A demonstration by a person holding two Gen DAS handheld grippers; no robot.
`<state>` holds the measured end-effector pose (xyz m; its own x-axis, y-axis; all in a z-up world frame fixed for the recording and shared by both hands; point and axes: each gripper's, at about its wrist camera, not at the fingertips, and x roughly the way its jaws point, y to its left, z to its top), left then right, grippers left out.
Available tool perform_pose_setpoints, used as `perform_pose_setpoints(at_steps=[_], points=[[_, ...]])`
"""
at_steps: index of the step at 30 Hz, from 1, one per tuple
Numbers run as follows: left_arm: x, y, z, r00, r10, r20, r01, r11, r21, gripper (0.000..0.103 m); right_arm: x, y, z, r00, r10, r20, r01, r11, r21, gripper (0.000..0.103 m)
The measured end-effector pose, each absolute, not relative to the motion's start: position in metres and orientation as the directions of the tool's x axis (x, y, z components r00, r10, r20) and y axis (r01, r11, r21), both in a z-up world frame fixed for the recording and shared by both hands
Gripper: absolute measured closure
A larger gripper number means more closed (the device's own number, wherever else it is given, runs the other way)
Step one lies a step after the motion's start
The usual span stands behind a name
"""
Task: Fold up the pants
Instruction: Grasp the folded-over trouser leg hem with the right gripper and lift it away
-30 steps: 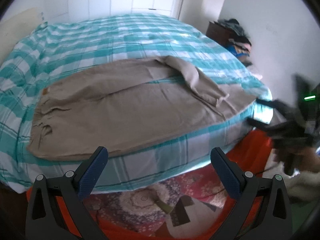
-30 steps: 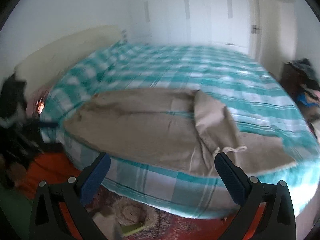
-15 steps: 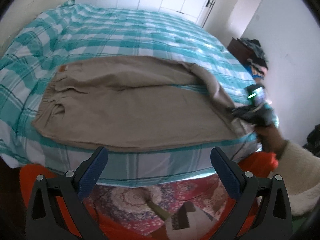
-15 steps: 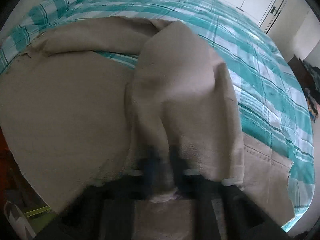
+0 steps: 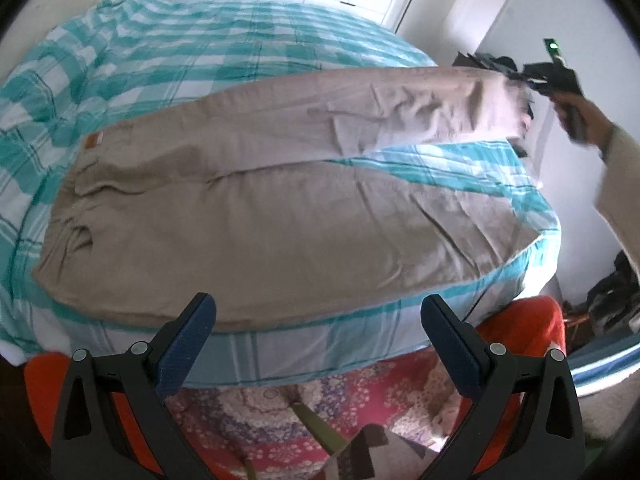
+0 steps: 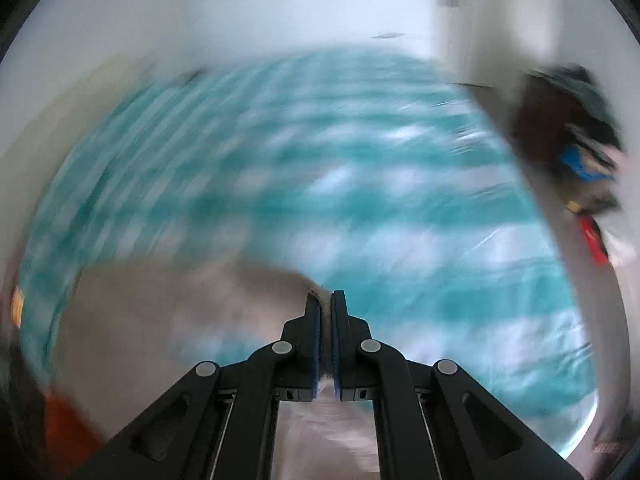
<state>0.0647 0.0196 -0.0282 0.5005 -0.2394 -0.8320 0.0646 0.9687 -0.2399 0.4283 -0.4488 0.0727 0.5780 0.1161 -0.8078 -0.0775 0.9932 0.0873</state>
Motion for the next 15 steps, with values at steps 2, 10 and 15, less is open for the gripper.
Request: perform_pose_setpoints(at_steps=[2,10,15], points=[[0.065,0.023,-0.029,0.508,-0.223,-0.832,0.058,0.973,-0.225,0.001,0.467,-0.492,0.075,0.603,-0.061,-0.796,0.131,0.991,0.024,0.052],[0.098,0.045,-0.073,0.419,-0.223,-0.880,-0.030,0.966,-0.258,0.001,0.420,-0.531,-0.052,0.495,-0.019,-0.869,0.227,0.968,0.108,0.050],[0.142,0.035,-0.075,0.437,-0.186,-0.880,0.027,0.981,-0.194,0.001,0.401,-0.534,-0.129,0.487,0.239,-0.840,0.225,0.895,0.385,0.050]])
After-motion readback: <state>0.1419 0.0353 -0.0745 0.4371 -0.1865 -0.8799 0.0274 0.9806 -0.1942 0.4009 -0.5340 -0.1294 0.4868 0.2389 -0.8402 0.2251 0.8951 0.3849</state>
